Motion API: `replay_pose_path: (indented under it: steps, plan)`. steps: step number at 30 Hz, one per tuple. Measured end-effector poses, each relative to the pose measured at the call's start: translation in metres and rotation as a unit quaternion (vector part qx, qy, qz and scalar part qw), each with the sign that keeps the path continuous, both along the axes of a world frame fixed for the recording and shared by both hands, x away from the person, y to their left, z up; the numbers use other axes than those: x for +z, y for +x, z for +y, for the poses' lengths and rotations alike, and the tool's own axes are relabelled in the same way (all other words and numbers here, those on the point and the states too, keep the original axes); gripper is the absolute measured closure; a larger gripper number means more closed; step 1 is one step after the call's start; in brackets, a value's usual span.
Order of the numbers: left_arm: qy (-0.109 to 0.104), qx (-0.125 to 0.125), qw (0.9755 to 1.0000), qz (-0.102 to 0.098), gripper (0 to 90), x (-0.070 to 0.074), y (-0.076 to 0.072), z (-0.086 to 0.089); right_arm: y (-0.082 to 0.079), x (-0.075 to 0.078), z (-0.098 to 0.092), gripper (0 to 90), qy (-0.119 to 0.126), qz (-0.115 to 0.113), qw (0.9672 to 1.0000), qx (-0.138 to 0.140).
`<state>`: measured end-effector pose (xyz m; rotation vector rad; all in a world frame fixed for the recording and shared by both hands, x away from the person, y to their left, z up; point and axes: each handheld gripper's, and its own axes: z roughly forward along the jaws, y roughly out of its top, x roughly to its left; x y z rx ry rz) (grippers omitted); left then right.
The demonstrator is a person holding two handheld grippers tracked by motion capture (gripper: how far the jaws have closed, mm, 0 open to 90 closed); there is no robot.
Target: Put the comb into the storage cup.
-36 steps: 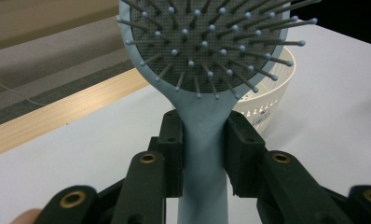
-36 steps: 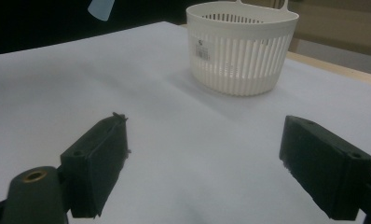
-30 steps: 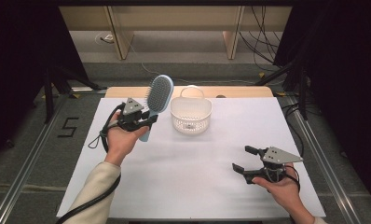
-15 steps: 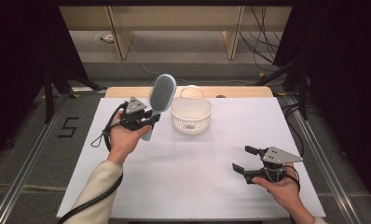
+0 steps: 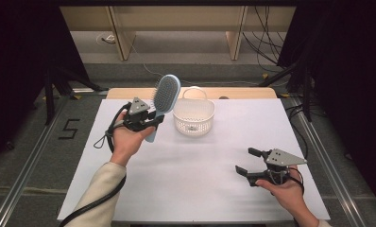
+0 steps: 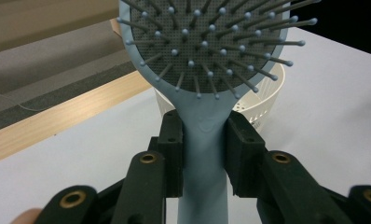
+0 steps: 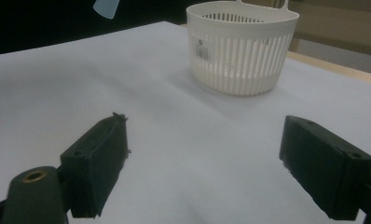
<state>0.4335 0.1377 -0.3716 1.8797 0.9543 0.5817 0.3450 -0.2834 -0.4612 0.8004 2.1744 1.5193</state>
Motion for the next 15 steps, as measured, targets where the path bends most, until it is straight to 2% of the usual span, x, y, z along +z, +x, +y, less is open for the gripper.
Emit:
replay_pose_path:
  steps: [15]
  plan:
    - [-0.003, -0.003, 1.0000, -0.004, 70.0, 0.0029, 0.0017, -0.0033, 0.0002, -0.0001, -0.0004, 16.4, -0.001, 0.000, 1.0000, -0.001]
